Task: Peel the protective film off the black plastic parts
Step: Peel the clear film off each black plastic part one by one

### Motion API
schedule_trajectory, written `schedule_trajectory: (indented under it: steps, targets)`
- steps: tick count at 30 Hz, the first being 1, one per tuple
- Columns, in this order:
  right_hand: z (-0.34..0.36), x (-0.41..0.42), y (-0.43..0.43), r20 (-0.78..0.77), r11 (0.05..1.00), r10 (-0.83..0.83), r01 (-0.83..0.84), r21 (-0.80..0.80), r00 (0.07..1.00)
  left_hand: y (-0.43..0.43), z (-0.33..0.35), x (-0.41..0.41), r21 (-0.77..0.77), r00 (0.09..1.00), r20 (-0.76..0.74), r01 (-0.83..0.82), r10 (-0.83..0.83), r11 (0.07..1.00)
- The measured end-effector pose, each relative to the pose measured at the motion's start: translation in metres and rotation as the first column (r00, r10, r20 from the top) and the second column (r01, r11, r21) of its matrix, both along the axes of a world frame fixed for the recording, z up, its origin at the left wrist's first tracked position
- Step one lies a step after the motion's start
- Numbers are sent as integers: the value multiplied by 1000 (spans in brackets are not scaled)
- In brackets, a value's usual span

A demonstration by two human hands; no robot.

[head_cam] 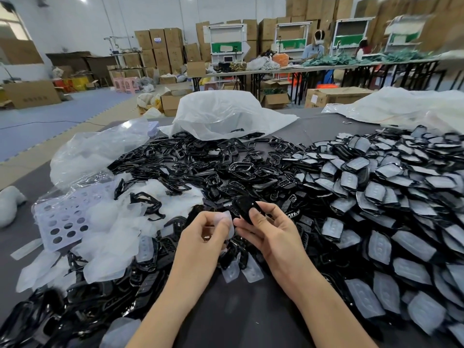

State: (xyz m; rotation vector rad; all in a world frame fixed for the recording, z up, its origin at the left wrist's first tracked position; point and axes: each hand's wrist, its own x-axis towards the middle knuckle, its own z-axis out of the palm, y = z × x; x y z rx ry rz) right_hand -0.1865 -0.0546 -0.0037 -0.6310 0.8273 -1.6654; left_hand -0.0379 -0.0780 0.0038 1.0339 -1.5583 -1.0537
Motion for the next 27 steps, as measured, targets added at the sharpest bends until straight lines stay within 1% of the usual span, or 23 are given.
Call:
schedule_trajectory:
  steps: [2,5,7,13,17,19,24,27]
  targets:
    - [0,0,0,4,1000,-24,24,3,1000,-1,0,2,15,999,-36,8,-7,1000]
    - [-1,-1,1,0,999,-48,48,13,999,0,2,1,35,991,-115,71,-66,997]
    - [-1,-1,1,-17,998,-53,54,14,998,1,2,1,47,989,-132,77,-70,996]
    - [-3,-2,0,-42,997,-72,72,8,997,2,0,-1,32,999,-33,27,-26,999]
    - [-5,-1,-2,-64,995,-97,99,22,993,3,2,1,5,1000,-20,17,-17,1000]
    - [-5,-1,-2,-73,994,-108,110,22,991,3,2,2,5,999,-42,7,-6,1000]
    - [-6,-1,-2,-73,992,-124,126,16,990,1,2,-1,73,981,-191,32,-18,997]
    - [-6,0,-3,-68,991,-129,131,20,989,1,3,-1,55,981,-192,25,-14,998]
